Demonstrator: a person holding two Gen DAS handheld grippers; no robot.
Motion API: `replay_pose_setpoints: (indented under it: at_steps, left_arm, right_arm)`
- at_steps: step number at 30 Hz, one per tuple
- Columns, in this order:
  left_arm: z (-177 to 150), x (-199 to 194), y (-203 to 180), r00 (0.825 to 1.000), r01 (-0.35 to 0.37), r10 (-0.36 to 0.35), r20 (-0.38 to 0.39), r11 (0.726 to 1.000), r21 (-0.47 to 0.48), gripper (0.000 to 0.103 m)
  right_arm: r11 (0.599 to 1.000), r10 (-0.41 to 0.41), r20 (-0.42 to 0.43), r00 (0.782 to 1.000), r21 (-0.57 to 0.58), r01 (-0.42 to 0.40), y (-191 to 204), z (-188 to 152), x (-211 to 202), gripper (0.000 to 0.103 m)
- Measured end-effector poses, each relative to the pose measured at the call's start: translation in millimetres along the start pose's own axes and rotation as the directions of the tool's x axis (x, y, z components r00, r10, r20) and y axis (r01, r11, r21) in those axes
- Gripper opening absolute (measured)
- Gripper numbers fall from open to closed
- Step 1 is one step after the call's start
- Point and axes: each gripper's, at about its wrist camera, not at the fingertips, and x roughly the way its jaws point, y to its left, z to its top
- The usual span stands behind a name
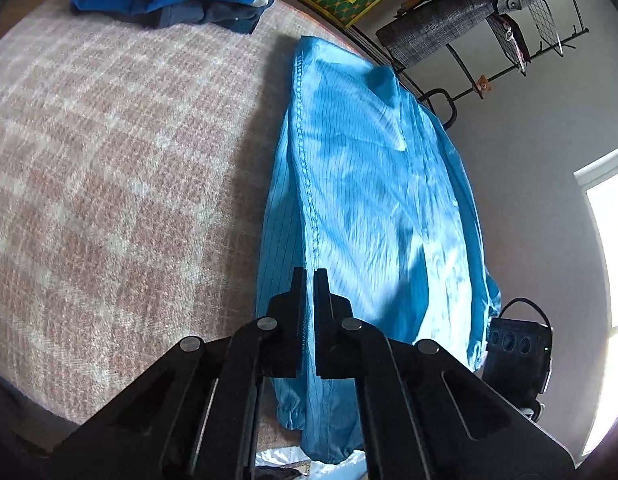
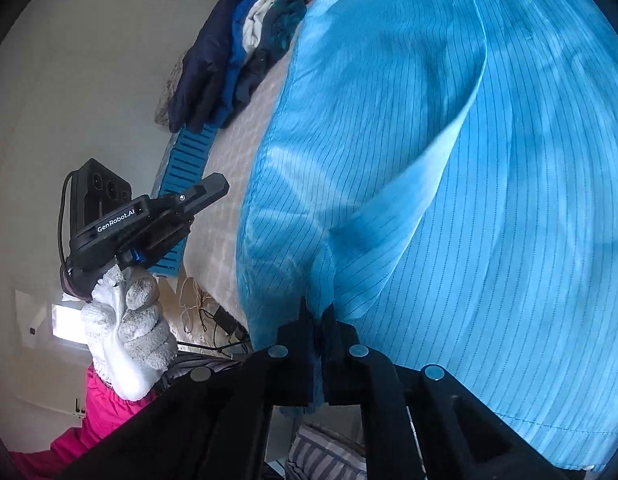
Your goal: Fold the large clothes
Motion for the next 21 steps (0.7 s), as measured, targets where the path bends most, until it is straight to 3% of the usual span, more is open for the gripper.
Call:
replay_pose_setpoints:
  at_steps: [2,3,6,8,9,10,11,17,21]
  left_arm:
    - [-5,2,1,1.0,0.021,-0.021,-0.016,1.0,-0.003,0.015]
    - [-7,3,1,1.0,0.016,-0.016,-0.015,1.0,0.006,0.028]
    - [-11,12,-3,1.0,0.007,-0.006,-0.031,1.0,0.031,0.032]
    - [-12,17,-6,0.999,0.01,-0.008,-0.045,0.999,0.044,0.032]
    - [-13,20,-9,0.999,0.011,-0.008,-0.049,0.998,0.056,0.023]
    - [-13,22,-11,0.998,-0.001,0.005,-0.057,0.998,0.068,0.006]
    - [-13,24,-12,0.998,-0.016,0.021,-0.061,0.997,0.076,0.003]
    - [-13,20,-17,0.999,-0.033,0.036,-0.033,0.996,0.086,0.0]
    - [-6,4,-19,1.0,-0.021,0.021,0.001,0.996,0.085,0.0]
  right_arm:
    - [1.0,0.002,-0.004,1.0,-0.002,-0.002,1,-3,-1,0.0]
    - [1.0,0.007,-0.003,1.0,0.003,-0.007,0,-3,-3,0.0]
    - [0.999,0.032,0.01,0.999,0.039,-0.032,-6,-5,-10,0.0]
    - [0.997,0.051,0.025,0.998,0.061,-0.053,-9,-4,-14,0.0]
    - [0.996,0.056,0.032,0.998,0.065,-0.058,-10,-4,-17,0.0]
    - [0.996,0.057,0.039,0.998,0.067,-0.06,-11,-4,-19,0.0]
    - [0.996,0.057,0.045,0.997,0.07,-0.06,-11,-4,-21,0.0]
    - [0.991,0.085,0.044,0.995,0.103,-0.089,-17,-7,-22,0.0]
    - [0.978,0.165,0.044,0.985,0.124,-0.169,-10,-6,-21,0.0]
